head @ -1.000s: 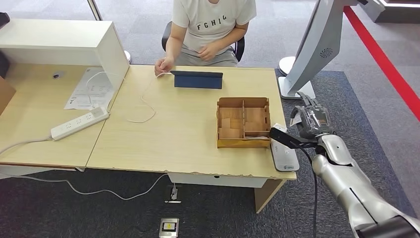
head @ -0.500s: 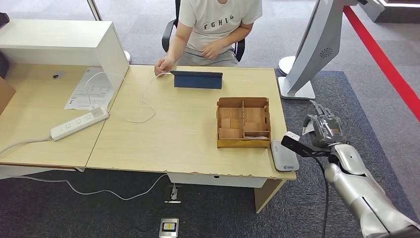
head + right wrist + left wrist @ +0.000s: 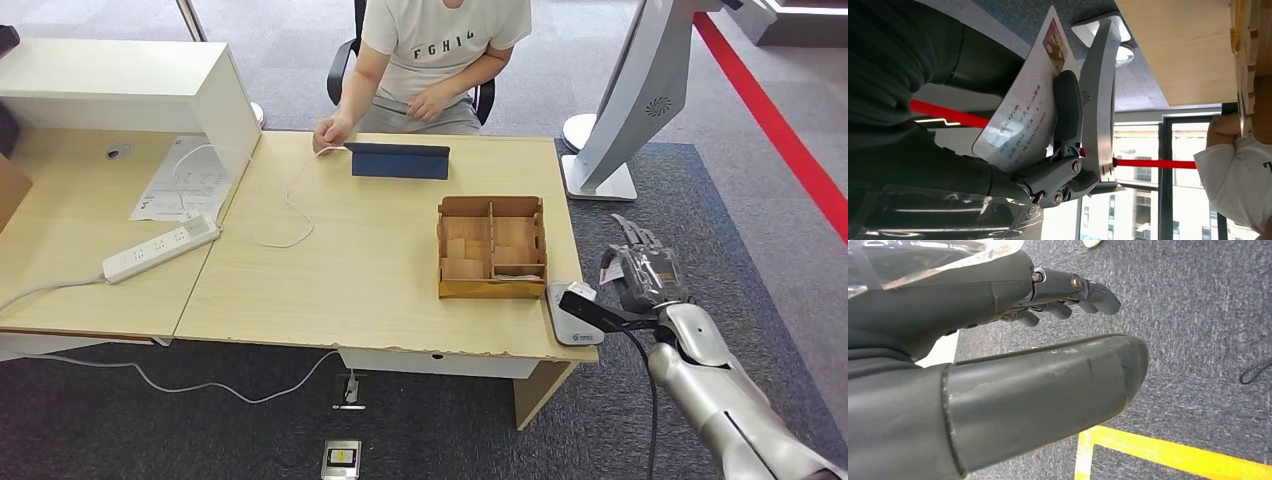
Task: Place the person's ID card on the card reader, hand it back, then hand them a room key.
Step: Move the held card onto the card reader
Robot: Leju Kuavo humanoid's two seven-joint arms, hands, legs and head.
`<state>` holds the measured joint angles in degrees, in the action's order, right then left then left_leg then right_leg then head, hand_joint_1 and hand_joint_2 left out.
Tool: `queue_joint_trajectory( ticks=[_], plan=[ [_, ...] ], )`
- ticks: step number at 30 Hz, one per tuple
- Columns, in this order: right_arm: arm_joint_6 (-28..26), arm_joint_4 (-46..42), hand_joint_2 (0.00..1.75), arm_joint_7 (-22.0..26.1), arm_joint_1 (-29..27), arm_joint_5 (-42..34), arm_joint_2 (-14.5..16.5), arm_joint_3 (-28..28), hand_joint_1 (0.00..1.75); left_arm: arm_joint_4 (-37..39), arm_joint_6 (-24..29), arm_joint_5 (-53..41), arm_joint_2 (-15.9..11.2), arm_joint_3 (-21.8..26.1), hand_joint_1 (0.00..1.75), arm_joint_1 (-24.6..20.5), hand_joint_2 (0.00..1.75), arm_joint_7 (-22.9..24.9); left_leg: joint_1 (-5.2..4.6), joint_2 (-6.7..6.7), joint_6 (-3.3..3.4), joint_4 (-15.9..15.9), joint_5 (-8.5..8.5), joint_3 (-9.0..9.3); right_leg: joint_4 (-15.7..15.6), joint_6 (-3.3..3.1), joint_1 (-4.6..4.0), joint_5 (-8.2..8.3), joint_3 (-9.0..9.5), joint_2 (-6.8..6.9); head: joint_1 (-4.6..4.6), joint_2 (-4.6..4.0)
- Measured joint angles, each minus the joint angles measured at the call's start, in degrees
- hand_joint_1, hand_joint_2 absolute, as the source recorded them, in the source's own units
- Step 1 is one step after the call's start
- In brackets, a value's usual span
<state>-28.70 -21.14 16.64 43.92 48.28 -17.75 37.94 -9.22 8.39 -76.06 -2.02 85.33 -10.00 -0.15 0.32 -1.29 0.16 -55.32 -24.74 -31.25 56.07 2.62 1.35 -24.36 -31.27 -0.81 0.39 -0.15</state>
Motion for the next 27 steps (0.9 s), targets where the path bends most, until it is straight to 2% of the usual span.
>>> queue_joint_trajectory(
  ticks=[14, 27],
  plan=[
    [-0.1, 0.6, 1.75, -0.3, -3.4, -2.4, 0.0, 0.0, 1.75, 0.0, 0.9, -0.2, 0.0, 0.0, 0.0, 0.0, 0.0, 0.2, 0.0, 0.0, 0.0, 0.0, -0.01, -0.01, 0.0, 0.0, 0.0, 0.0, -0.01, 0.0, 0.0, 0.0],
    [-0.7, 0.8, 1.75, 2.6, -6.3, -3.9, 0.6, 0.0, 1.75, 0.0, 1.3, -0.6, 0.0, 0.0, 0.0, 0.0, 0.0, -0.6, 0.0, 0.0, 0.0, 0.0, -0.01, -0.01, 0.0, 0.0, 0.0, 0.0, 0.0, 0.0, 0.0, 0.0]
  ],
)
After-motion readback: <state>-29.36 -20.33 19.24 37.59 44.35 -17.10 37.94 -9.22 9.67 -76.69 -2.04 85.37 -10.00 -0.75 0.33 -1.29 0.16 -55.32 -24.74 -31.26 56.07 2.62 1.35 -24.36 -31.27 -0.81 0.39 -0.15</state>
